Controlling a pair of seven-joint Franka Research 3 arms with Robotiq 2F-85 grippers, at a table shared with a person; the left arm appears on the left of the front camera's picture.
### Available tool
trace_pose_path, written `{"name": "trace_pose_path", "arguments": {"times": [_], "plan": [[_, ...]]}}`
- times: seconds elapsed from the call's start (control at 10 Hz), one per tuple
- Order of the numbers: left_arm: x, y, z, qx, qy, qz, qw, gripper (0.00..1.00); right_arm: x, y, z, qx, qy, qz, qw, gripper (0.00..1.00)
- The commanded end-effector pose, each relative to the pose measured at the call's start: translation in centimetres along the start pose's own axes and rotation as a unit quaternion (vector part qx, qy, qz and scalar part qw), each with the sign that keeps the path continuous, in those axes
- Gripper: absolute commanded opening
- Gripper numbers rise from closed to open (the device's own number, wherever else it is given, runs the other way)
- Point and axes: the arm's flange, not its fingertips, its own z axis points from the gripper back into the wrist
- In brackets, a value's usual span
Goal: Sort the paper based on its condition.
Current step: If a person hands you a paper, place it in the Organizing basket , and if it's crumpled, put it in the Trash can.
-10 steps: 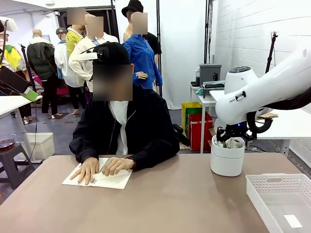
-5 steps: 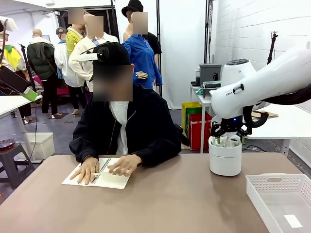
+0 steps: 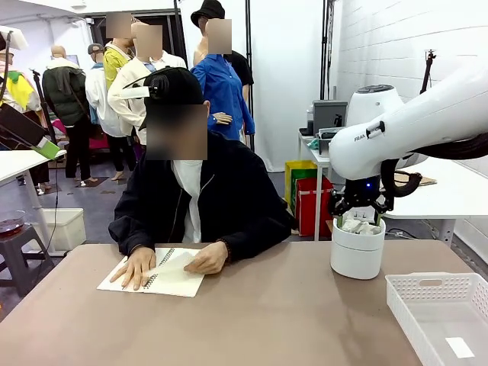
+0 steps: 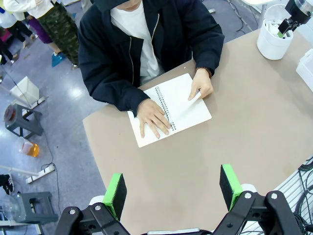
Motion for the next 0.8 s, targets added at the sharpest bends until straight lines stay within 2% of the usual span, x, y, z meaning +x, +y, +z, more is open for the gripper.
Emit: {"name": "trace_pose_path", "arguments": {"times": [0.0,0.7], "plan": [[0.00,0.07,0.01,0.005,0.001,0.000,1.000,1.00,0.65,0.06,-0.45,-0.002,-0.006,-0.009,1.000,1.00],[0.00,0.07,0.01,0.005,0.001,0.000,1.000,1.00,0.65,0.06,-0.45,-0.002,-0.006,-0.009,1.000,1.00]]}}
